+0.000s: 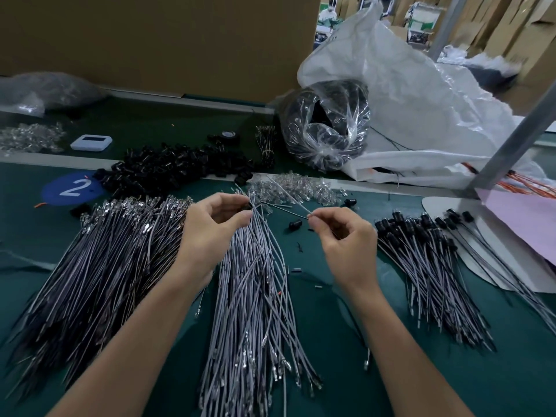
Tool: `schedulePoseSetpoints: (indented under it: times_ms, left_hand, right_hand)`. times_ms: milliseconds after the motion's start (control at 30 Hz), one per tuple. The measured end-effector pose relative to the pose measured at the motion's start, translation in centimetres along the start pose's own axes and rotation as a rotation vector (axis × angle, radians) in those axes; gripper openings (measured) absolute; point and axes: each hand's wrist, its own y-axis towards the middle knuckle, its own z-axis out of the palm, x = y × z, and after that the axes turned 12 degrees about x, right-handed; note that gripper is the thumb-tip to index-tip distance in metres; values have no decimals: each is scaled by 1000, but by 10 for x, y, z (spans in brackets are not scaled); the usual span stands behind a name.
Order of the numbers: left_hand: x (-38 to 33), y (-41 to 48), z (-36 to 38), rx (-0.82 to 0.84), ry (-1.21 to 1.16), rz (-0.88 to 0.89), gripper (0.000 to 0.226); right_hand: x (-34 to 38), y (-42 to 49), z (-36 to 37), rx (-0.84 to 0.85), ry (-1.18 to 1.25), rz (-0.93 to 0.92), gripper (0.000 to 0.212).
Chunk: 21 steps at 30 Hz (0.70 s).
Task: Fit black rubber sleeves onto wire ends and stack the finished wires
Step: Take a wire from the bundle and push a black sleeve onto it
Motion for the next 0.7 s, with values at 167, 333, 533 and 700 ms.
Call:
schedulePoseSetpoints:
  times_ms: [167,333,533,700]
  left_hand:
    - [1,-1,6,8,-41,0,25]
    - [0,-2,2,-4,-64,15,30]
    - [2,-2,4,49,-12,46,31]
    - [2,-3,4,89,-6,80,31]
  right_hand:
    - [2,1,0,36,-13,-13,11]
    - [4,-1,2,64,-32,-32,9]
    - [4,-1,3,81,-44,-46,8]
    - [3,0,2,73,-42,-30,8]
